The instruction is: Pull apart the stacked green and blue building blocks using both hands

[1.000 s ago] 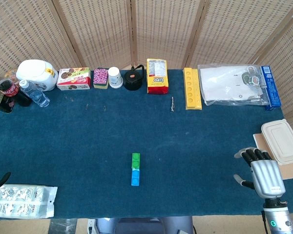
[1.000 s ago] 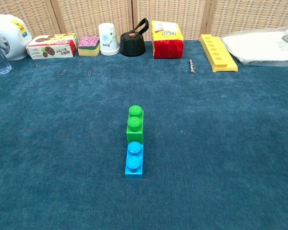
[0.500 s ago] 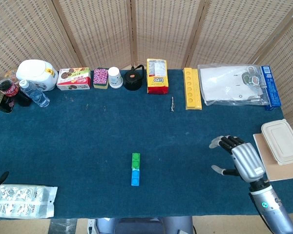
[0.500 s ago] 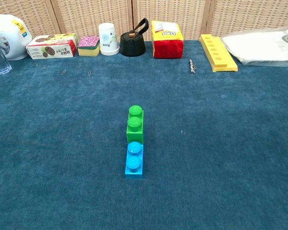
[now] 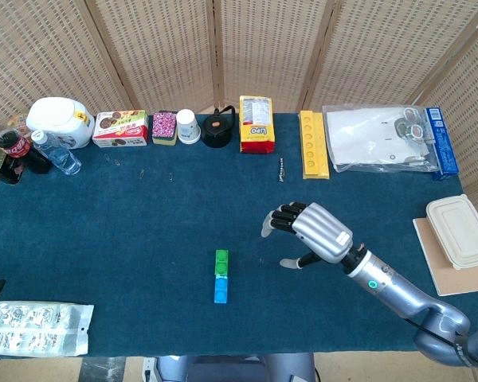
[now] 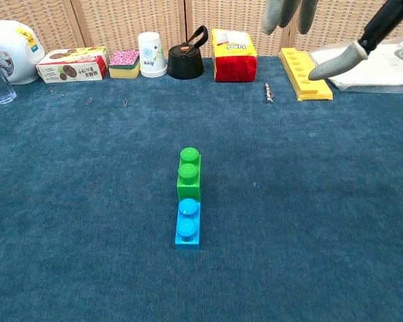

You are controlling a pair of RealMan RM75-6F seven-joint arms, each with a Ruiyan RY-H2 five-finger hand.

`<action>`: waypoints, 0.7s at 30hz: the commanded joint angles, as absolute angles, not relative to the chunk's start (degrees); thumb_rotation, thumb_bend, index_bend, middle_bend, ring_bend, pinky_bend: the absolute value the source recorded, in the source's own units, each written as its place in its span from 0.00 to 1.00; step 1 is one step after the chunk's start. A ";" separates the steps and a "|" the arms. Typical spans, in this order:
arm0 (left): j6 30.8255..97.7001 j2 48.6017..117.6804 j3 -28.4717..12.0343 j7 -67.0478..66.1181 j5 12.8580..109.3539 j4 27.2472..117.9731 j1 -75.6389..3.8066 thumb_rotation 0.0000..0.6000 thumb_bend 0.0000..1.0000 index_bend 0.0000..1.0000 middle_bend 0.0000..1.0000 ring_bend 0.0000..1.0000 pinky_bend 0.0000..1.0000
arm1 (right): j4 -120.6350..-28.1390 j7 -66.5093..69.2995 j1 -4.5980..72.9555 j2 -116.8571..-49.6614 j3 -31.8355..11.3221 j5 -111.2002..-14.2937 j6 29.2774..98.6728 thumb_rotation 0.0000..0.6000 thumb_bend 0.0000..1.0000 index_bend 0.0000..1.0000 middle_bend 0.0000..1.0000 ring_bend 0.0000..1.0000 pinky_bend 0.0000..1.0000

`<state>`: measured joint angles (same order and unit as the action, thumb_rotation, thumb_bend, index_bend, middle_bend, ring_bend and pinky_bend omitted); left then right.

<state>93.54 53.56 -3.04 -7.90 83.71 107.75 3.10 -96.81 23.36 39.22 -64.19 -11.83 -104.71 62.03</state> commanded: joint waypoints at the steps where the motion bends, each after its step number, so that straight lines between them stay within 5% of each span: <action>1: 93.59 53.38 -3.01 -8.24 83.55 108.06 3.19 0.85 0.24 0.09 0.08 0.00 0.03 | -95.81 22.85 41.49 -64.76 -11.95 -105.55 60.43 1.00 0.03 0.39 0.39 0.36 0.41; 21: 91.68 52.28 -2.60 -8.58 82.90 108.11 2.66 0.84 0.24 0.09 0.08 0.00 0.03 | -93.29 8.57 55.03 -70.54 -9.30 -106.88 47.36 1.00 0.00 0.36 0.34 0.26 0.28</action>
<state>91.71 52.31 -2.62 -8.59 82.87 108.14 2.68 -93.54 9.47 54.26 -69.76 -9.72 -107.18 48.34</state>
